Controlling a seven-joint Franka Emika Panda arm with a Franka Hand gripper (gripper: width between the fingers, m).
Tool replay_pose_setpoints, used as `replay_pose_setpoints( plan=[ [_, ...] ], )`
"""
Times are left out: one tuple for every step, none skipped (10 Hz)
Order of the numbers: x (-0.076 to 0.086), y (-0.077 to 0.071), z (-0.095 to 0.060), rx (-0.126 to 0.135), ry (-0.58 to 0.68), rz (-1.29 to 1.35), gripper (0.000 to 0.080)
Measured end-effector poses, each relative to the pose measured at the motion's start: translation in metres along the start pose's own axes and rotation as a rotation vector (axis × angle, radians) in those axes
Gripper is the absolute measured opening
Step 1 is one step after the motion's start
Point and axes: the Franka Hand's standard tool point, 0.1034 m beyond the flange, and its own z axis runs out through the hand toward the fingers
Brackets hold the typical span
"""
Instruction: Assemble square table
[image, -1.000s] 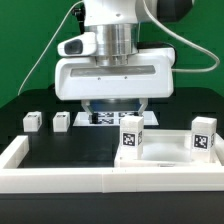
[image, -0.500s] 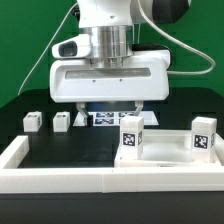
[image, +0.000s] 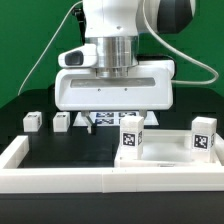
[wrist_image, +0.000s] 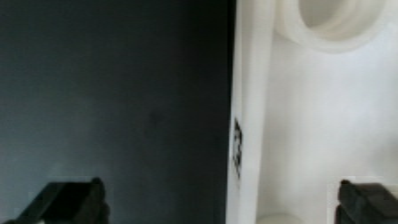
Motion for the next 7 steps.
replay_pose_setpoints(
  plan=[
    [-0.001,0.002,0.007,-0.009,0.007,-0.002,0.0649],
    [-0.002,0.002,0.012,-0.015,0.006,-0.003,0.0649],
    [-0.003,0.004,0.017,-0.021,0.012,-0.004,0.0649],
    [-0.004,0.003,0.020,-0.025,0.013,-0.005,0.0649],
    [-0.003,0.001,0.019,-0.025,0.015,-0.006,0.0649],
    [-0.002,0.002,0.018,-0.025,0.016,-0.006,0.0516],
    [-0.003,0.002,0.019,-0.025,0.015,-0.006,0.0516]
  ],
)
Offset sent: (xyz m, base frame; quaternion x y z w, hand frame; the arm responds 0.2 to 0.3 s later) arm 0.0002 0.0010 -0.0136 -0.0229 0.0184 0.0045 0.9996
